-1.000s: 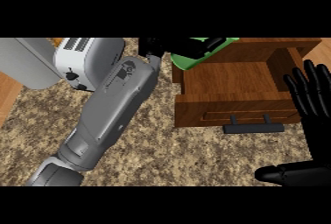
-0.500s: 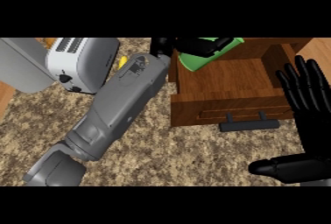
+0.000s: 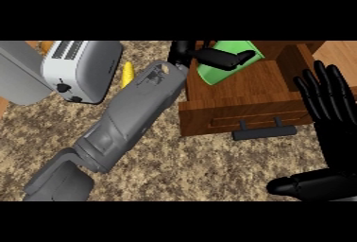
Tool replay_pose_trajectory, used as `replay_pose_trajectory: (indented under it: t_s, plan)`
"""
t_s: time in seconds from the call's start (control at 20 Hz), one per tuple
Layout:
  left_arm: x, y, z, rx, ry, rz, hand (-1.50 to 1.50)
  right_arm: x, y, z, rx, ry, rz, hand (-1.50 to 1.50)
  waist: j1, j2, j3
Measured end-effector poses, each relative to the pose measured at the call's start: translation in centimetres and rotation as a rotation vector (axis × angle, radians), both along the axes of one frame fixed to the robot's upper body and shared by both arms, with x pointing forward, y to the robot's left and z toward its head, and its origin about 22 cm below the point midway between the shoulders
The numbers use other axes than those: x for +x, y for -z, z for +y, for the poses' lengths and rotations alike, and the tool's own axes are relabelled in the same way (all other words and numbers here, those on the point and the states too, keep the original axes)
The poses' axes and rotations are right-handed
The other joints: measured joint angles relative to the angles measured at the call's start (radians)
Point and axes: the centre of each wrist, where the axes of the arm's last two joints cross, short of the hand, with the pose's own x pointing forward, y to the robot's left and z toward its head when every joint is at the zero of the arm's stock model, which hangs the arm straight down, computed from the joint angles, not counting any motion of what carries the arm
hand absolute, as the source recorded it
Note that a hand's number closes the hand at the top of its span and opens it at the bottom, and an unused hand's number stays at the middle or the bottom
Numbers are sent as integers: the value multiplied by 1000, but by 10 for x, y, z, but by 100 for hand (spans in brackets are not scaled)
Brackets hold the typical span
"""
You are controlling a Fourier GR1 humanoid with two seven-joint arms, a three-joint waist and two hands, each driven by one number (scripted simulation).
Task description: Pick up the cup, place it into the drawer and close the drawer
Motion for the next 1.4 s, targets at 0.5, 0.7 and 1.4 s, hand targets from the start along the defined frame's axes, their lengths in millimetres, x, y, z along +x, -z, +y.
replay_pose_trajectory:
  t_s: [0.5, 0.7, 1.4]
  plan:
    - [-3, 4, -6, 86, -24, 1, -150, 10, -1, 4, 24, -34, -12, -150, -18, 8, 0]
    - [-6, -2, -11, 16, 9, -11, -150, 8, -6, 5, 51, -55, -21, -150, -15, 6, 0]
    - [-8, -9, 5, -265, 80, -31, -150, -7, -9, -23, -14, -105, 2, 150, 82, -20, -2]
